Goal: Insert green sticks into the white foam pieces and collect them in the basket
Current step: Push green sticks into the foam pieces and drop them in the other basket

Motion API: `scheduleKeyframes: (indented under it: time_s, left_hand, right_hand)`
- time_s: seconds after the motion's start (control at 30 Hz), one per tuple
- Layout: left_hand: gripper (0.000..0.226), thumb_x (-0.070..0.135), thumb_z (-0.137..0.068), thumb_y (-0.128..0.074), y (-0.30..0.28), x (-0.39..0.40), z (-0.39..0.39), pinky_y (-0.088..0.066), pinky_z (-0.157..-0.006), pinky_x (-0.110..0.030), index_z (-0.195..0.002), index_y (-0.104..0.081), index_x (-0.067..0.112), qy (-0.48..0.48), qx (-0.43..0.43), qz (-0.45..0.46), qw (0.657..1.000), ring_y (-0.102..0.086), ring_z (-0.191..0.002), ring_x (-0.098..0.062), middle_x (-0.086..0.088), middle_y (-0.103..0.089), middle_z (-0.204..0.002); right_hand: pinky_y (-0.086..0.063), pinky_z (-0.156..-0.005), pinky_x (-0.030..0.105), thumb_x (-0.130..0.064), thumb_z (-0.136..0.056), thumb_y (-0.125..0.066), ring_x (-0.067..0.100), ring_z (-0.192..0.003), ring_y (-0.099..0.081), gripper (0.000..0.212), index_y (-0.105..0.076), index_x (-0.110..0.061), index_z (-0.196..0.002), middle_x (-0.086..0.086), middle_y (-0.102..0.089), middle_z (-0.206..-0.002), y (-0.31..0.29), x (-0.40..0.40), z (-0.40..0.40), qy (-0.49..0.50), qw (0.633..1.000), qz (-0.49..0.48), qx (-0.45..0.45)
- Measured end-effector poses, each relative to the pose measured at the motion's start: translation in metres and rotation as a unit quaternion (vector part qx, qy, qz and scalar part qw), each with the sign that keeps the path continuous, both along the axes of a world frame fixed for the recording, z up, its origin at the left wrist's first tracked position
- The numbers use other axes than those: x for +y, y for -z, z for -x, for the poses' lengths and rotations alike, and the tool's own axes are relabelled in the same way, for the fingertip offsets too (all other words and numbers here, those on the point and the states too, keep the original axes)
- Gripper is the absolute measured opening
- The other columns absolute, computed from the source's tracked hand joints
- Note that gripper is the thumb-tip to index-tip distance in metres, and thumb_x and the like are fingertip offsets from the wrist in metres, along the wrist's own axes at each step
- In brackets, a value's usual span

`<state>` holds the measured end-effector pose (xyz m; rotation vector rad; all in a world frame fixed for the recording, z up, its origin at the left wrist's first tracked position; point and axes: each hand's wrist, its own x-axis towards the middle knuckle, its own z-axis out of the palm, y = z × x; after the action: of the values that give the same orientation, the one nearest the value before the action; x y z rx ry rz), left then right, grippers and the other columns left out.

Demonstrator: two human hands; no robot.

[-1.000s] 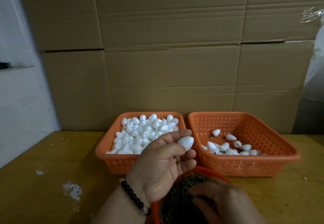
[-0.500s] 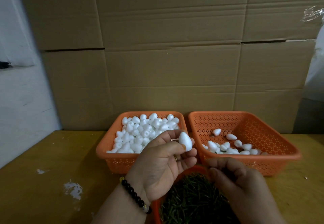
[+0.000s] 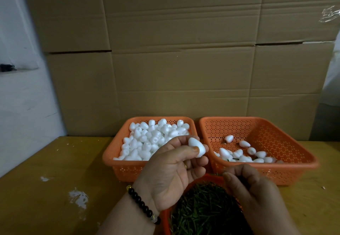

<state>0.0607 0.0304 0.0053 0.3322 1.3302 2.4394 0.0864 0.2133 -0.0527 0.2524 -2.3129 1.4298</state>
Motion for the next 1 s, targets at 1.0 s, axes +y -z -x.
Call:
scheduleKeyframes:
  time_s: [1.0]
  left_hand:
    - [0.045, -0.004, -0.067, -0.069, -0.0025, -0.0009, 0.0058, -0.057, -0.055, -0.025, -0.111, -0.065, -0.01, 0.01, -0.156, -0.175, 0.972, -0.064, -0.068, -0.019, -0.024, -0.063, -0.1]
  right_hand:
    - [-0.04, -0.043, 0.02, -0.031, -0.084, -0.058, 0.012, -0.045, -0.053, 0.014, -0.059, -0.033, -0.07, 0.004, -0.064, -0.061, -0.0053, -0.0082, -0.009, 0.003, 1.0, -0.005, 0.006]
